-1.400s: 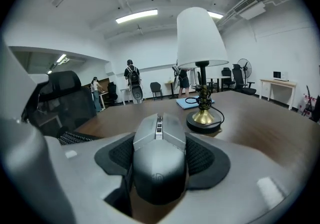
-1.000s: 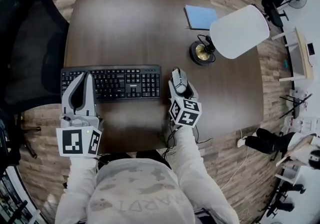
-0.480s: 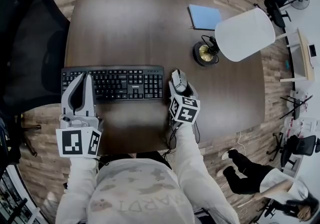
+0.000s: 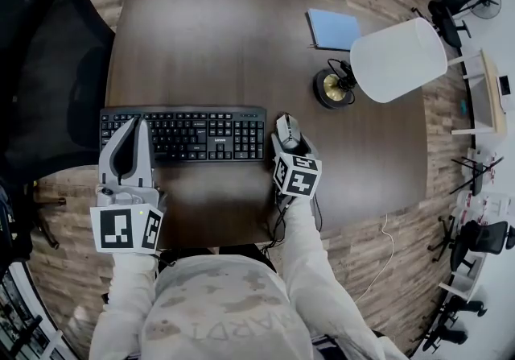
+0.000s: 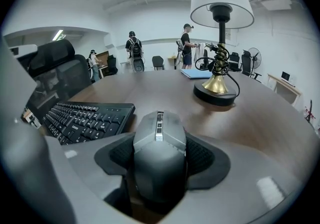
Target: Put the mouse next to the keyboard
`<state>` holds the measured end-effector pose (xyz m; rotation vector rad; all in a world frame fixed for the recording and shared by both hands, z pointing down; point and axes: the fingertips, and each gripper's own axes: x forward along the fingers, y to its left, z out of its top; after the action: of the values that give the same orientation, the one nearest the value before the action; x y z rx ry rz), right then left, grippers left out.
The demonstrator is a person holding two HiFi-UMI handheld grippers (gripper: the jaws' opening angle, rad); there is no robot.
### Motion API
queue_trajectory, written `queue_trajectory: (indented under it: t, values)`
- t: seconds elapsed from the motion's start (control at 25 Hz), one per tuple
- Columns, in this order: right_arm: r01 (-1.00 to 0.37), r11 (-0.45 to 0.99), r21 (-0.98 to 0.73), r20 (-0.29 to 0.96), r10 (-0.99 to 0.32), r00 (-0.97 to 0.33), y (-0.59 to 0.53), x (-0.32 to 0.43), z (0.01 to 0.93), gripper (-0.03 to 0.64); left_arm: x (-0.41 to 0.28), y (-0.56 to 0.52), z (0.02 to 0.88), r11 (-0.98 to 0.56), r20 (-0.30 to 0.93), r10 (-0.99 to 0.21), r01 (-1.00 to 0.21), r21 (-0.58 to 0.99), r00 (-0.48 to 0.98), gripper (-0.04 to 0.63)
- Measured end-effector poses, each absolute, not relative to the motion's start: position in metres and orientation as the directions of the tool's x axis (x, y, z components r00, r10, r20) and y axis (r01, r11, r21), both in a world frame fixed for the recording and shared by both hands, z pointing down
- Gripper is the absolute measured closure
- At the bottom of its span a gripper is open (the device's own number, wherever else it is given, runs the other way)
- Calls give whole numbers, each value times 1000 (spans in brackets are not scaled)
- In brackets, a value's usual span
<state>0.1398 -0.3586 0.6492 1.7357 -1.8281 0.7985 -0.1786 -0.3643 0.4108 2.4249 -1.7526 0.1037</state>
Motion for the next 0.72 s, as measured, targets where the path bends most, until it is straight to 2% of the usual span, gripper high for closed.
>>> queue_trajectory:
  t: [0.52, 0.72]
  values:
    - [-997, 39, -64, 711, -699, -73, -358, 139, 649, 291, -175, -358, 409, -302, 139, -941, -951, 73, 309, 577]
    - [-993, 54, -103, 666, -738, -109, -356, 133, 631, 279, -175, -351, 406, -294, 133, -945, -953, 69, 301, 577]
